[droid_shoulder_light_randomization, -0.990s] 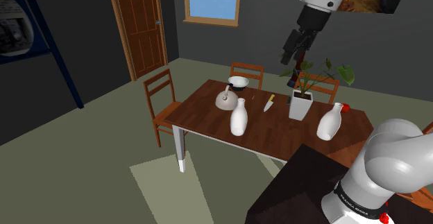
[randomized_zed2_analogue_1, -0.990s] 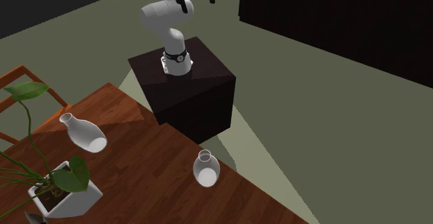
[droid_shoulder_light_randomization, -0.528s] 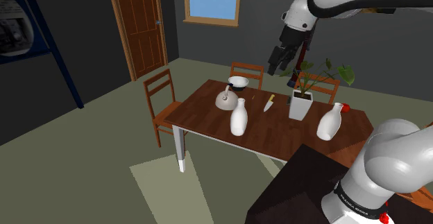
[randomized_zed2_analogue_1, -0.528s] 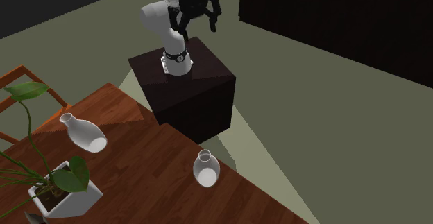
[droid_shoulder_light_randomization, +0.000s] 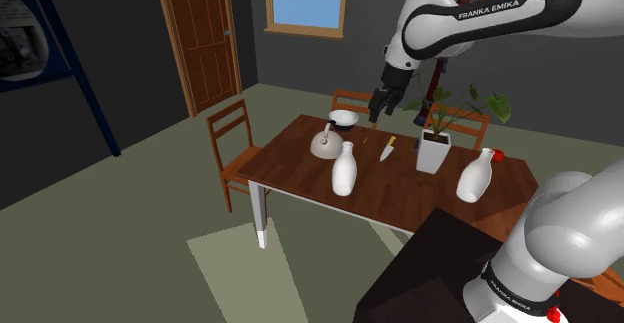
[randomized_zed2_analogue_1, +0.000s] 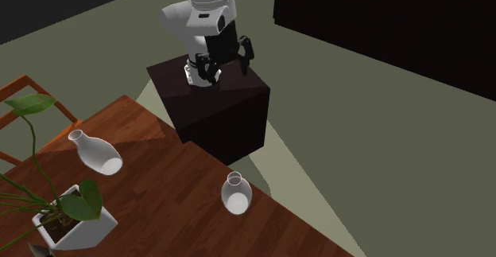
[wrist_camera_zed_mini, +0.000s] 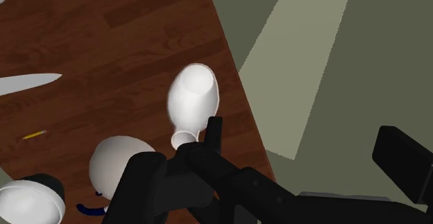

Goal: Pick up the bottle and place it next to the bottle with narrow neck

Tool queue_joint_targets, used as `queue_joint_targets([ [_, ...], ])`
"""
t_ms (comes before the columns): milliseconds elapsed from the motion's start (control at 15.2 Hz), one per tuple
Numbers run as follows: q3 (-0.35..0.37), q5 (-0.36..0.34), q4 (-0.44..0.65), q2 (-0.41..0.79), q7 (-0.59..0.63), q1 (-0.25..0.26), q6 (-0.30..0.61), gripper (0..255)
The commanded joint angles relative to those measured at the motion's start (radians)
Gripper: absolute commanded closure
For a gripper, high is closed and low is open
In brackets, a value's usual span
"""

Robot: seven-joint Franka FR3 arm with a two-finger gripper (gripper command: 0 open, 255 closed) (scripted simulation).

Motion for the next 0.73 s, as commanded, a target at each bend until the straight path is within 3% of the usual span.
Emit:
queue_joint_targets([
  [0, -0.015, 0.001, 0.012, 0.072, -0.023, 0.0, 0.054, 0],
  [660, -0.07, 0.052, 0.151, 0.442, -0.144, -0.008, 0.24, 0],
])
